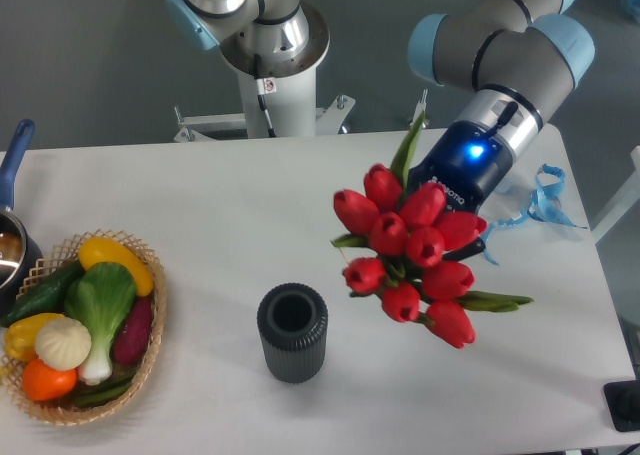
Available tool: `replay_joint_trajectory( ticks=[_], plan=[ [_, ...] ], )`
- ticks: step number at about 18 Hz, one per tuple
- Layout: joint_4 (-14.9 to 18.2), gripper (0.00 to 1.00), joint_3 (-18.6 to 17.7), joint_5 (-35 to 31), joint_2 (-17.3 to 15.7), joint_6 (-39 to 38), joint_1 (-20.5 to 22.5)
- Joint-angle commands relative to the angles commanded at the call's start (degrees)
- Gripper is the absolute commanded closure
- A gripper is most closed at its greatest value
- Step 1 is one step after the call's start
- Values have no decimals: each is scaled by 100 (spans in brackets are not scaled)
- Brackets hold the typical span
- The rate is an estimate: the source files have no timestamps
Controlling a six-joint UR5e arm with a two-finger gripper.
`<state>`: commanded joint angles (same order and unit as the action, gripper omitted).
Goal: Insert the flowers into the vase
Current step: 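Swing the held tulips over the black vase and lower stems in, then lower the tulip stems deeper into the black vase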
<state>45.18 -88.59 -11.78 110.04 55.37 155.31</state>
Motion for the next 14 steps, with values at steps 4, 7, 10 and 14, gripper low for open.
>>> replay_joint_trajectory(
  ticks=[4,7,10,14],
  plan=[
    [0,95,-35,0,79,35,-123],
    [-9,93,-62,0,105,35,-237],
    [-9,93,-70,0,255,44,-387],
    [-9,93,-114,0,290,53,-405]
  ],
)
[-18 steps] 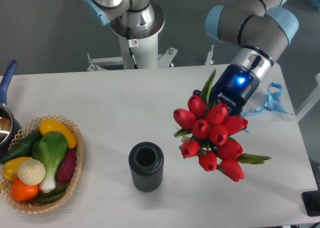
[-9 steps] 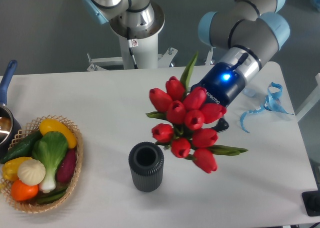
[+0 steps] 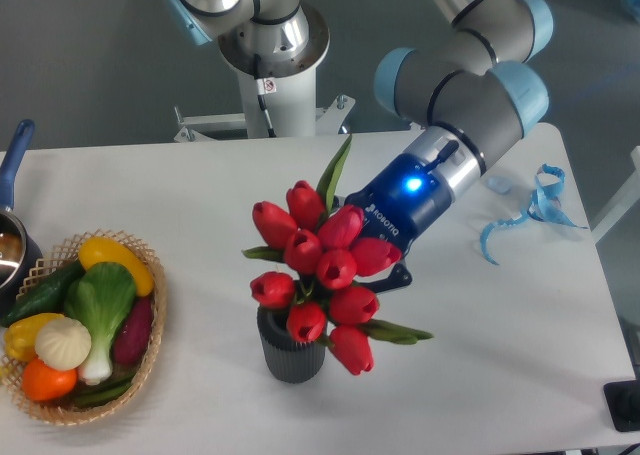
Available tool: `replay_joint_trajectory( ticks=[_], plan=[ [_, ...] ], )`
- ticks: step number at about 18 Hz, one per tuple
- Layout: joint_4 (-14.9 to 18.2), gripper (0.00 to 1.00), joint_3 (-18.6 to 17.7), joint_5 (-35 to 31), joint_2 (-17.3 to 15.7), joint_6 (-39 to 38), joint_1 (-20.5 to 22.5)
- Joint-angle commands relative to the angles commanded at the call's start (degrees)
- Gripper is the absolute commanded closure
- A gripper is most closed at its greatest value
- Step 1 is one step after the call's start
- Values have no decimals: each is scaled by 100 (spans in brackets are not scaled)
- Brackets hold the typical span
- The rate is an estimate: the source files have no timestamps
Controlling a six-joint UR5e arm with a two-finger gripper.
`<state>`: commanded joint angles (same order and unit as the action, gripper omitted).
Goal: Insert the flowers into the vase
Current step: 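Lower the tulip stems deeper into the black vase, then open the gripper to release the tulips in the vase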
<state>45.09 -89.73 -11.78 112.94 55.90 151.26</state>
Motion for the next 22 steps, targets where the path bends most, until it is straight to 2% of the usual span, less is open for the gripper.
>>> replay_joint_trajectory(
  ticks=[6,17,20,22],
  plan=[
    [-114,91,-685,0,-44,896,-9],
    [-114,84,-1142,-18,97,1968,140],
    [-114,78,-1222,-26,141,2109,158],
    [-123,66,-1222,-26,202,2118,158]
  ],
)
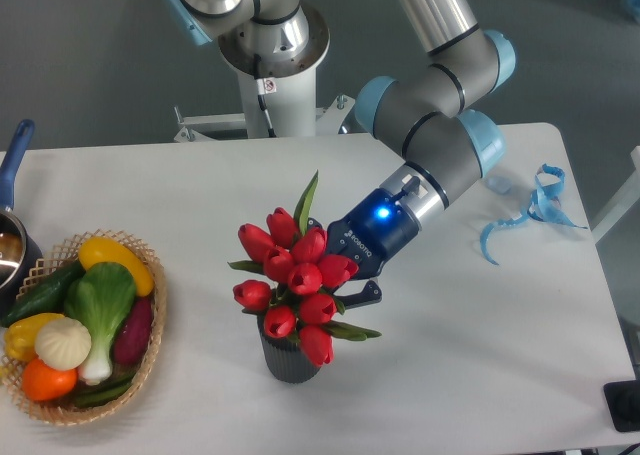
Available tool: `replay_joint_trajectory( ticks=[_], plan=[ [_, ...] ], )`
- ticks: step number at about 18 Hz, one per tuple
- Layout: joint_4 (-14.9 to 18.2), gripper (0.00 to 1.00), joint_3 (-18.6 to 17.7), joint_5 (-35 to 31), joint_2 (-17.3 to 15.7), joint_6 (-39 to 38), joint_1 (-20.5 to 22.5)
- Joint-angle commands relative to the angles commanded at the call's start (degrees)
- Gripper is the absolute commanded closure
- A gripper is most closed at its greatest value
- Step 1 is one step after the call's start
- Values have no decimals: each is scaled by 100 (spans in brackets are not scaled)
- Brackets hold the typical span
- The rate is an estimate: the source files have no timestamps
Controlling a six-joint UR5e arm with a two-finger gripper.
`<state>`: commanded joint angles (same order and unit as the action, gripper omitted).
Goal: Insert the flowers into the vase
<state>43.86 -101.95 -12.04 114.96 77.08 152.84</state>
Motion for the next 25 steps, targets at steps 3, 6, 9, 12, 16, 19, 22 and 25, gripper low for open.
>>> replay_joint_trajectory(
  ticks=[3,6,9,12,16,19,22,25],
  plan=[
    [9,41,-105,-18,-8,0,9],
    [9,8,-176,-18,-8,-9,44],
    [9,0,-263,-18,-17,-9,149],
    [9,0,-308,-9,-35,-9,343],
    [9,0,-360,-18,-61,-9,545],
    [0,0,-439,-17,-149,-9,878],
    [-9,0,-422,-9,-158,-9,1264],
    [-9,0,-378,-52,-184,0,1573]
  ],
)
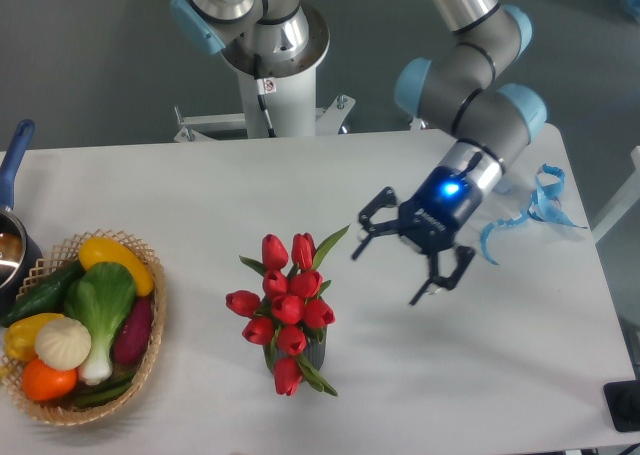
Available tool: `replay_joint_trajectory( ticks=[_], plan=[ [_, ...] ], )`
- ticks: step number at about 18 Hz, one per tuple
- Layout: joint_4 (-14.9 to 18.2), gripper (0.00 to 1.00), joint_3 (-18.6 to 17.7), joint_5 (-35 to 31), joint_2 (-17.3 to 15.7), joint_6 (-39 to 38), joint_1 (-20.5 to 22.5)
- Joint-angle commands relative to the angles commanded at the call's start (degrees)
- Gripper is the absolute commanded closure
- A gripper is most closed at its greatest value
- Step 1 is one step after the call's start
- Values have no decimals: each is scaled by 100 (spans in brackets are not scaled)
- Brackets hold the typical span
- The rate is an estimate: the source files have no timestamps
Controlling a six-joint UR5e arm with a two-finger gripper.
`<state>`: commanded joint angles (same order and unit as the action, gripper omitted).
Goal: Insert the flowers into the vase
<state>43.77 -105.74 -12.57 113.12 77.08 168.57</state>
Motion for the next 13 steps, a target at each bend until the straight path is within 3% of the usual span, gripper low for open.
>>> replay_joint_trajectory(
  ticks=[4,13],
  plan=[
    [0,0,149,-578,-52,0,114],
    [26,0,738,-3591,-237,-9,167]
  ],
)
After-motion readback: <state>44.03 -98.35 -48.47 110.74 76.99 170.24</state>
